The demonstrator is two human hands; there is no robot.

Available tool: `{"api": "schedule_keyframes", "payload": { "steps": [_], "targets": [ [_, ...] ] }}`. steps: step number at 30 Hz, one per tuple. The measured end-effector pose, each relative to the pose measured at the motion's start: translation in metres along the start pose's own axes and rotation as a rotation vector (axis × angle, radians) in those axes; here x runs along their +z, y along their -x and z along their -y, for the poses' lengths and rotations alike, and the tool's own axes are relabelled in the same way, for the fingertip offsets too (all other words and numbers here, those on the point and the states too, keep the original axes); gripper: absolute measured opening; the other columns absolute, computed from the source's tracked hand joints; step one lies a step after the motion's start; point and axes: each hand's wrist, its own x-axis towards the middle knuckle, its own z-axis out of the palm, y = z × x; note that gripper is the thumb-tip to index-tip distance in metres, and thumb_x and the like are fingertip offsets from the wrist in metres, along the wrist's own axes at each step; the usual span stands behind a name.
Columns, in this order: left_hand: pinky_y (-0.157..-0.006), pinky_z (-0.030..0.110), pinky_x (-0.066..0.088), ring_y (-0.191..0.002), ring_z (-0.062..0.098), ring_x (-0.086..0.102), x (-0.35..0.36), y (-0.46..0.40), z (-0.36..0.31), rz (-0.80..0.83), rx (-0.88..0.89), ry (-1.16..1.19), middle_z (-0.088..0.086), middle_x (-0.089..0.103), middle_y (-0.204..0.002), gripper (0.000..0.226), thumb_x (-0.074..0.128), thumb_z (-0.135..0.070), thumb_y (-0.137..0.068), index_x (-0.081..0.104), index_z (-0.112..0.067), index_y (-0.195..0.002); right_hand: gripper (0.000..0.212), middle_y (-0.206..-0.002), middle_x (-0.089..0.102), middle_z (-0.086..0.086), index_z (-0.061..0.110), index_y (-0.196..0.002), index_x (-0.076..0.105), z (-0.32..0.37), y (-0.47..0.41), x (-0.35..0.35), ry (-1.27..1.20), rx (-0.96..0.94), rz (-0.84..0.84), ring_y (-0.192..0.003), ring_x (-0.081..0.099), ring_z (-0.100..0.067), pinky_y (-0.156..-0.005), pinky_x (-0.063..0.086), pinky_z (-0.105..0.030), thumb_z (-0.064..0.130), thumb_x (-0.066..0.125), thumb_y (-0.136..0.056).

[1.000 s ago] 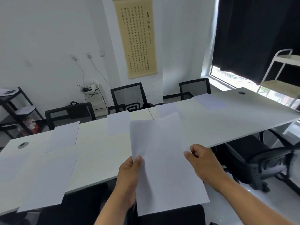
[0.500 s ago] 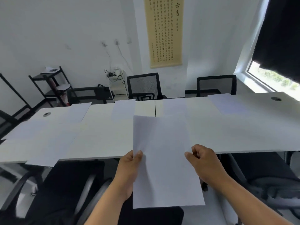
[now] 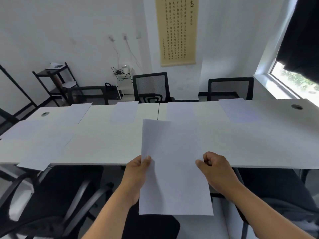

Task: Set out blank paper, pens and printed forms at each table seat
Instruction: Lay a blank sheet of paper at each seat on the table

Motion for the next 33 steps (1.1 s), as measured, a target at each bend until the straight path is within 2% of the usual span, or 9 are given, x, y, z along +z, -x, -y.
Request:
{"api": "schedule_keyframes", "payload": {
  "steps": [11,19,26,29,33],
  "targets": [
    [-0.1,0.058,0.063,-0.103,0.033,0.081,0.04,-0.123,0.013,0.015,-0.091,-0.046,0.005,0.085,-0.109,0.02,0.064,-0.029,-0.112,0.08,-0.021,-0.122,0.044,-0.059,0.03,0.01,0.02,-0.072,0.032,-0.048,-0.109,0.015,-0.026,0.147,0.048,-0.057,0.027,-0.013,-0.058,0.03,-0.034,0.022,0.066,-0.101],
    [-0.103,0.057,0.062,-0.103,0.03,0.082,0.039,-0.2,0.03,0.023,-0.184,-0.084,0.003,0.085,-0.11,0.02,0.071,-0.032,-0.107,0.08,-0.021,-0.121,0.049,-0.056,0.029,0.01,0.02,-0.07,0.03,-0.088,-0.176,0.049,-0.015,0.247,0.113,-0.055,0.027,-0.014,-0.057,0.031,-0.033,0.025,0.066,-0.104],
    [-0.109,0.05,0.058,-0.114,0.028,0.079,0.03,-0.233,0.039,0.036,-0.264,-0.049,0.003,0.084,-0.117,0.037,0.05,-0.037,-0.117,0.082,-0.017,-0.116,0.052,-0.059,0.03,0.004,0.021,-0.068,0.029,-0.113,-0.211,0.07,0.038,0.283,0.15,-0.057,0.029,-0.017,-0.06,0.027,-0.032,0.032,0.066,-0.104],
    [-0.113,0.053,0.056,-0.118,0.03,0.077,0.024,-0.239,0.041,0.028,-0.271,-0.041,0.004,0.083,-0.12,0.04,0.048,-0.038,-0.118,0.081,-0.015,-0.116,0.052,-0.058,0.032,0.004,0.022,-0.067,0.03,-0.122,-0.222,0.082,0.067,0.289,0.167,-0.056,0.032,-0.018,-0.06,0.029,-0.032,0.035,0.066,-0.103],
    [-0.109,0.049,0.058,-0.115,0.024,0.079,0.017,-0.24,0.04,0.018,-0.256,-0.022,0.001,0.082,-0.122,0.039,0.048,-0.04,-0.117,0.08,-0.02,-0.124,0.051,-0.058,0.034,0.005,0.022,-0.067,0.031,-0.132,-0.231,0.094,0.086,0.299,0.181,-0.056,0.034,-0.018,-0.06,0.03,-0.033,0.035,0.067,-0.1]
  ]
}}
